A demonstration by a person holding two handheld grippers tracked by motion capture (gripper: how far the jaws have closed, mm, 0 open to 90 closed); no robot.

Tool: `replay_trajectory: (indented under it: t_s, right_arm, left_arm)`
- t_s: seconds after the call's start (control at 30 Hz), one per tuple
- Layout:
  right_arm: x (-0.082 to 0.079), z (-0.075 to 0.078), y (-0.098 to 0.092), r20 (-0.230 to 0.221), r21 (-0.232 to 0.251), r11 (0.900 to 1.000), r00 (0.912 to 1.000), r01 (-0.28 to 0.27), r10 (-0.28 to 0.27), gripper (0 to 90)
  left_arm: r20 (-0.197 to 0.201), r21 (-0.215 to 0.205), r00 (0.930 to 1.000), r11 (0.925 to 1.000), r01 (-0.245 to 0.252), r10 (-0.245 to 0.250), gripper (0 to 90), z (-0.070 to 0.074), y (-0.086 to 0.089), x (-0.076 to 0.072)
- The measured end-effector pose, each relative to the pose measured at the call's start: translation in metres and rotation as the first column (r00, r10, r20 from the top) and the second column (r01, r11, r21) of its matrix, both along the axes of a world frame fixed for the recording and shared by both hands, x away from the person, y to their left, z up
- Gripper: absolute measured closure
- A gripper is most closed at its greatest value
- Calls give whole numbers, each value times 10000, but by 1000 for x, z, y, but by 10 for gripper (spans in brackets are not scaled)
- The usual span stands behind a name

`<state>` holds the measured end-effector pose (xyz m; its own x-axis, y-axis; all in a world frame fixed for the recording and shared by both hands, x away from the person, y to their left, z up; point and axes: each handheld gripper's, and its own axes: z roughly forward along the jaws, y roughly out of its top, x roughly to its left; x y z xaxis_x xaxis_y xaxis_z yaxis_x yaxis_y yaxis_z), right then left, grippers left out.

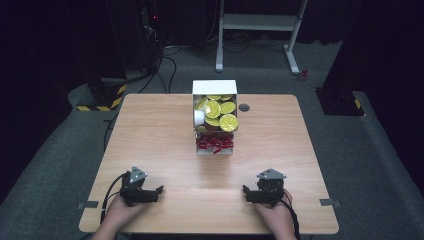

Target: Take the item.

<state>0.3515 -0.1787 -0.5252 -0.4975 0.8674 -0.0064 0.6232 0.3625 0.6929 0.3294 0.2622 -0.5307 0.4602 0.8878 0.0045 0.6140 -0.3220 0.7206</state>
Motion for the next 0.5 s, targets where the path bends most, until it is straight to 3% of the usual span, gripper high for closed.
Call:
replay_trajectory:
  t_s: [0.5]
  right_arm:
    - [0,0,0,-10,6,10000,10000,4,-4,75]
  left_arm:
    - [9,-43,10000,10000,-39,39,49,0,0,0]
